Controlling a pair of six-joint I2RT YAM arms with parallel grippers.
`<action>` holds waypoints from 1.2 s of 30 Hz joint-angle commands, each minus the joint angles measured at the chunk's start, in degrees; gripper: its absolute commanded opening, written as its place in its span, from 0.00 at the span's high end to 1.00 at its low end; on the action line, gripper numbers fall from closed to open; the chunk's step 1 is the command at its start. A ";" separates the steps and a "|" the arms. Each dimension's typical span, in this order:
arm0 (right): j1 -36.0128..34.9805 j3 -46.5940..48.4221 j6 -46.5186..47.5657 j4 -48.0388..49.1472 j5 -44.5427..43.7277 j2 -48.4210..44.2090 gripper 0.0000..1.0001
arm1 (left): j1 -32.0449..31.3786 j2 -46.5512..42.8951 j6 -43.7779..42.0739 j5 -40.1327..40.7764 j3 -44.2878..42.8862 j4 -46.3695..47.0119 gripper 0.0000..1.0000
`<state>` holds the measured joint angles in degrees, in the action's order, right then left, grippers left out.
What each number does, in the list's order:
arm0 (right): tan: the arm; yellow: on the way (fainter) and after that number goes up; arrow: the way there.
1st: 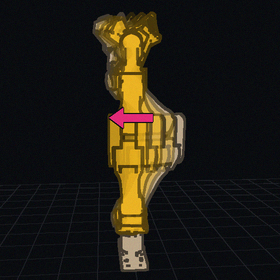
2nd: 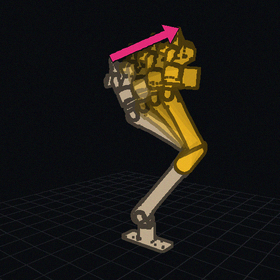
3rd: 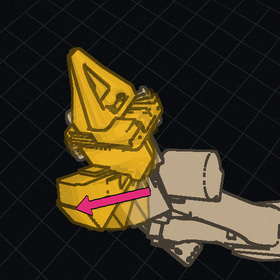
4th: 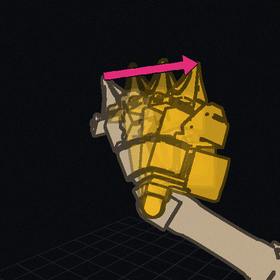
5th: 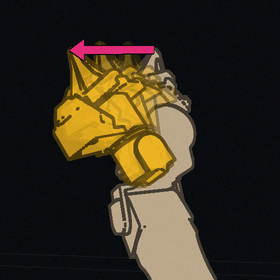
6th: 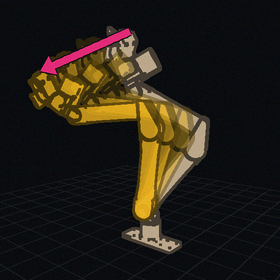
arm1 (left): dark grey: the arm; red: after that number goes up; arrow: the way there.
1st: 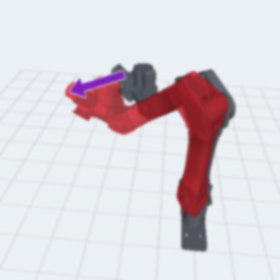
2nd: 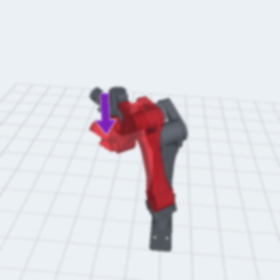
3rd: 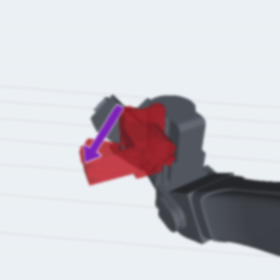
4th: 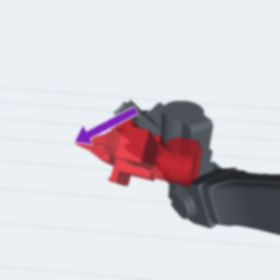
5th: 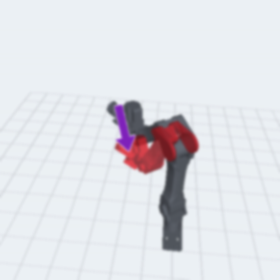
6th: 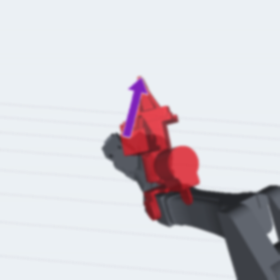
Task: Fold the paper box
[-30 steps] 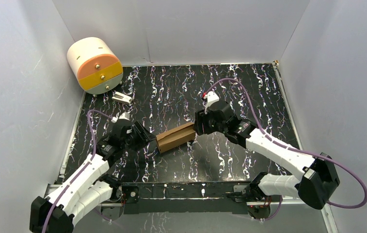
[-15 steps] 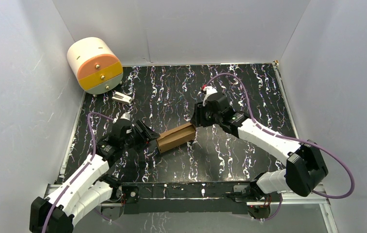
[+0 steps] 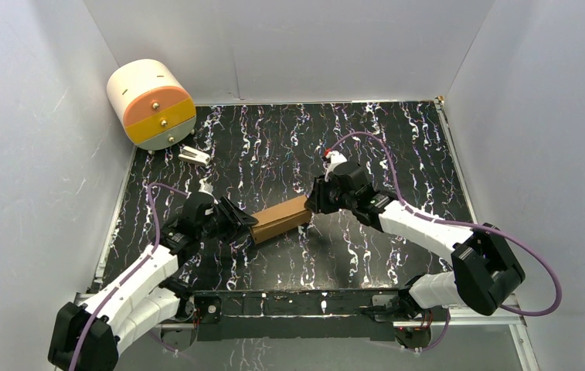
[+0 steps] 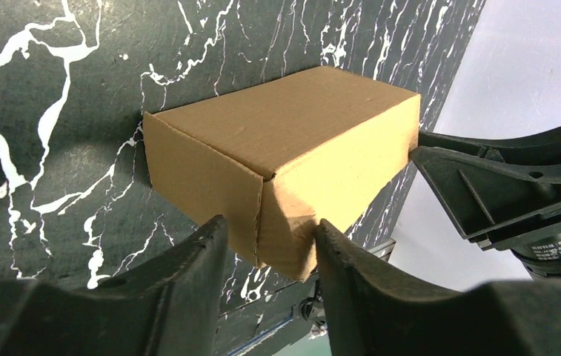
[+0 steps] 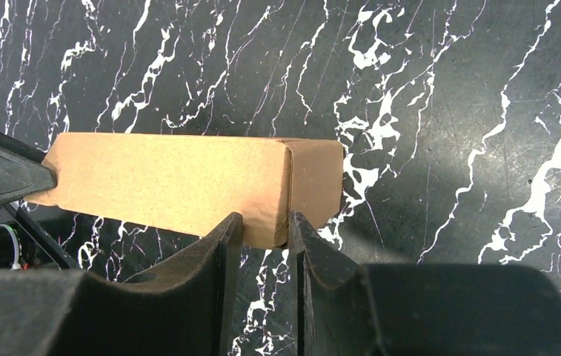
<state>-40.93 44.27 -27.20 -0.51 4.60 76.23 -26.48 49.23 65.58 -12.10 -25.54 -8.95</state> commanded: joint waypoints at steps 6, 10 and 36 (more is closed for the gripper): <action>0.68 -4.04 1.36 4.96 3.25 0.25 0.64 | -0.33 0.12 -2.82 0.43 4.64 -0.87 0.64; 1.45 -5.69 0.99 6.61 5.10 0.94 0.64 | -0.33 -0.59 -3.43 1.96 6.62 -2.29 0.69; 18.26 -11.72 -3.56 16.99 29.41 -2.28 0.61 | 2.04 8.81 -11.61 -4.19 0.90 17.57 0.64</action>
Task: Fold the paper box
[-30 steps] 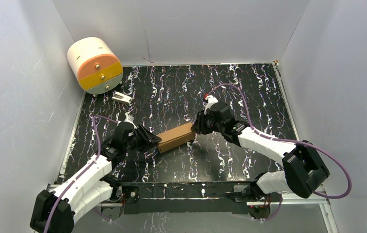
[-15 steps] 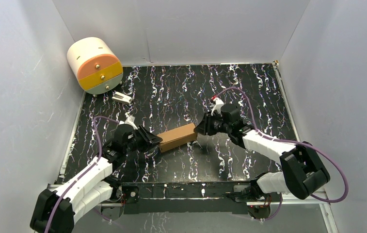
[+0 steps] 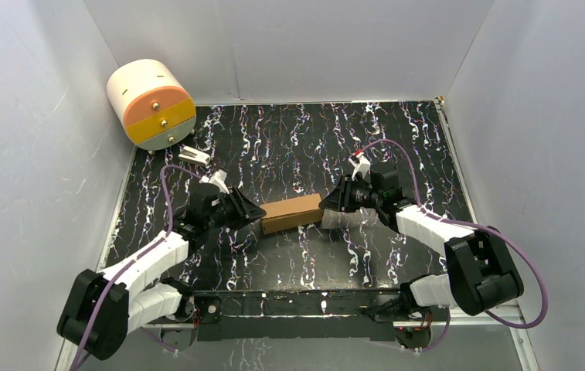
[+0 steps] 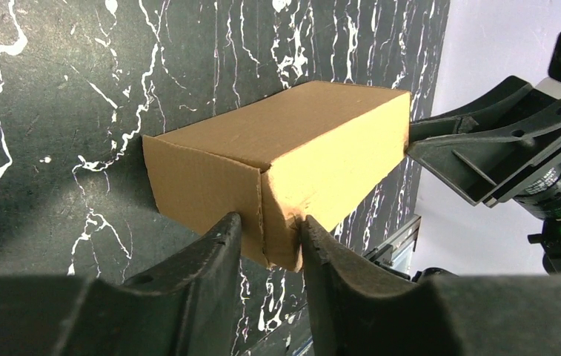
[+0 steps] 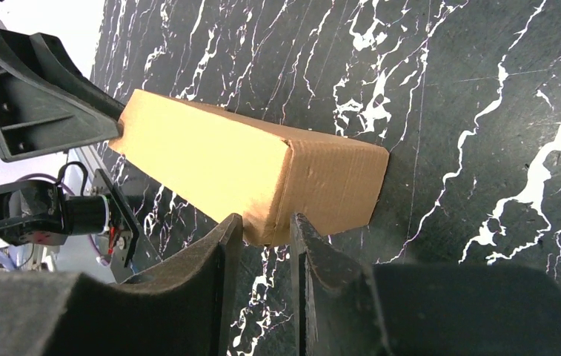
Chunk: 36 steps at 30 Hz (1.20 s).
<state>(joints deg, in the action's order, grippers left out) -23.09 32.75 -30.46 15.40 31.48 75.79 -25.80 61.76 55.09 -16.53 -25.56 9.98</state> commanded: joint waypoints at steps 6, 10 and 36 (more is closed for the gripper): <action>0.50 -0.06 -0.05 0.98 2.84 -0.86 0.61 | 2.07 -5.01 3.66 -4.85 5.77 5.88 0.56; 0.50 -0.38 -0.05 1.29 3.06 -0.42 0.62 | 2.45 -2.01 4.87 -7.57 7.53 10.56 0.51; 1.55 -3.04 -0.98 1.85 2.60 2.39 0.68 | 9.99 2.43 9.79 -6.26 16.02 5.21 0.94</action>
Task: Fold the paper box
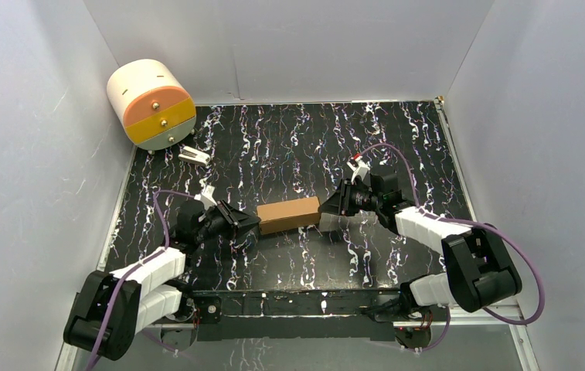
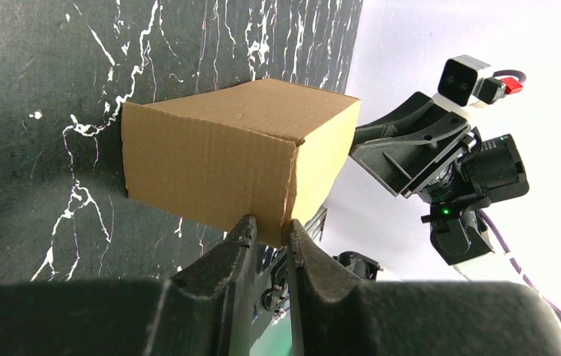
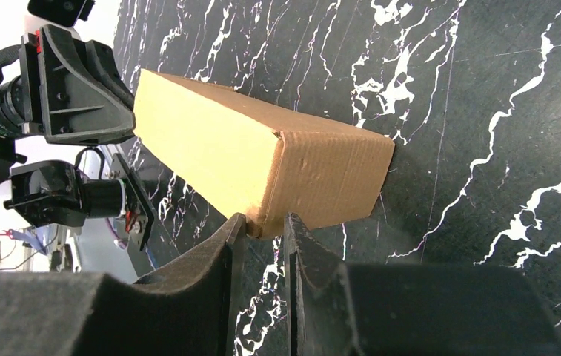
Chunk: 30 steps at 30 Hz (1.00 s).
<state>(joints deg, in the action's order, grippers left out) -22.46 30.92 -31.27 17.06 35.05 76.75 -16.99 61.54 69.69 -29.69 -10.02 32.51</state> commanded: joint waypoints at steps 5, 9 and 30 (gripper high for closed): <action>1.24 -0.05 -1.45 0.43 0.71 1.59 0.68 | 1.18 0.66 -8.51 10.69 -1.74 -23.76 0.98; 1.95 0.78 -2.86 1.98 2.33 0.71 0.64 | 1.25 -0.54 -10.82 10.77 -3.41 -25.39 0.99; 2.16 1.20 7.38 -8.11 -4.84 1.97 0.70 | 1.21 -5.87 -9.57 11.37 -3.59 -26.95 0.92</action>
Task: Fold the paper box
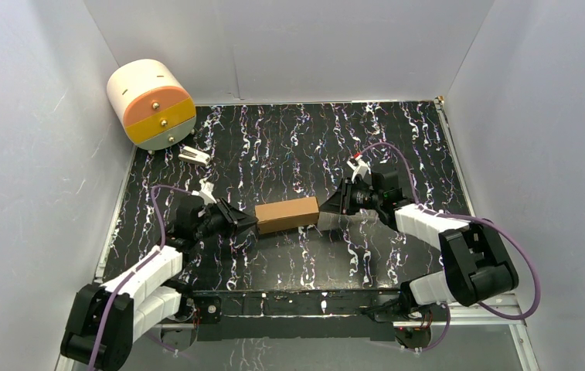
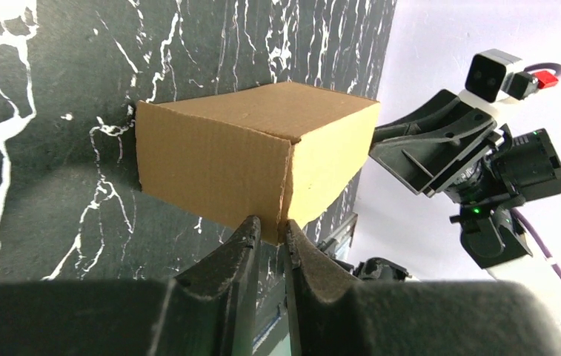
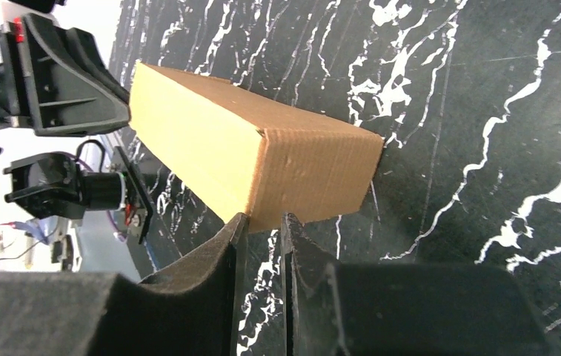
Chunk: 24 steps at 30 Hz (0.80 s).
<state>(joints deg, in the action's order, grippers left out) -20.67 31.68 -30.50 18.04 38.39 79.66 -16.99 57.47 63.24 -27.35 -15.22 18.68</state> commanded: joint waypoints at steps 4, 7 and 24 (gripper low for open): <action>0.28 4.12 7.05 -10.82 -5.33 -4.18 0.63 | 1.20 -5.29 -8.08 11.03 -4.20 -21.10 0.72; 0.34 7.28 8.23 -12.82 -3.73 -7.06 0.54 | 1.25 -7.01 -12.61 12.22 -9.67 -25.77 0.58; 0.38 10.67 22.76 -27.99 -23.50 -37.87 0.02 | -8.28 -0.93 -49.07 10.99 -35.72 -34.19 0.10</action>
<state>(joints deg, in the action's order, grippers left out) -20.58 43.29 -12.10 -8.54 21.10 48.93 -19.75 56.84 26.85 -19.64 -45.39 -12.80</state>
